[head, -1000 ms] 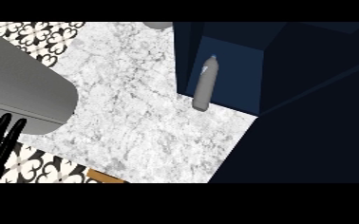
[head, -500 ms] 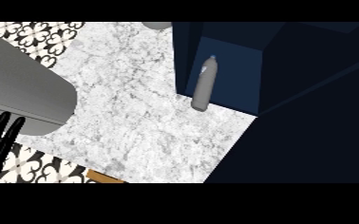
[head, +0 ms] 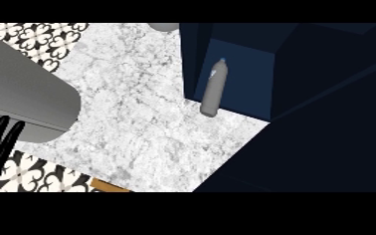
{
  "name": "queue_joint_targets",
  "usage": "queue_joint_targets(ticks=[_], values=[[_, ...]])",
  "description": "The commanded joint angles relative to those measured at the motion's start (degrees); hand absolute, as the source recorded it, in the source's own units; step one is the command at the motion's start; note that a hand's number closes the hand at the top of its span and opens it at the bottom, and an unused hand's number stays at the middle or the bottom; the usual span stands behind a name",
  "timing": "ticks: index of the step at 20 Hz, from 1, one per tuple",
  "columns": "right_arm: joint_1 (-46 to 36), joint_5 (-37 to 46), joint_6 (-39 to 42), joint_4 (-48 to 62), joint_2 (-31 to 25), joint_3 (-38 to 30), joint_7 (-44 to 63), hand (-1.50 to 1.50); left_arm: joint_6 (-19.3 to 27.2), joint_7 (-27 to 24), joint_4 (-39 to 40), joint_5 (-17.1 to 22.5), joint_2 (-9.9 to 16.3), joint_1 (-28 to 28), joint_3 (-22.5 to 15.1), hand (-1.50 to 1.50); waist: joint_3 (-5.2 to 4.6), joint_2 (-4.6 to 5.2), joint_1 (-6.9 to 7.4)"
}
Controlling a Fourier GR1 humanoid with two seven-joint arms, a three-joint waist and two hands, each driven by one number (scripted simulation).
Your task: Pick up the bottled water, place it into the cabinet and close the cabinet
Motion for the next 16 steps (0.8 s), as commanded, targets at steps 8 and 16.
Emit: queue_joint_targets(ticks=[8,16], values=[[-16.3,-0.6,-8.9,17.1,11.1,-4.9,11.4,1.50,-0.6,0.1,1.2,1.3,-0.3,-0.6,0.6,-1.50,0.75,-0.27,-0.62],[-31.6,3.8,-20.1,30.3,21.5,-13.0,15.9,1.50,-1.3,0.0,2.6,1.1,-0.5,-0.3,0.6,-1.50,0.99,-0.79,-2.02]])
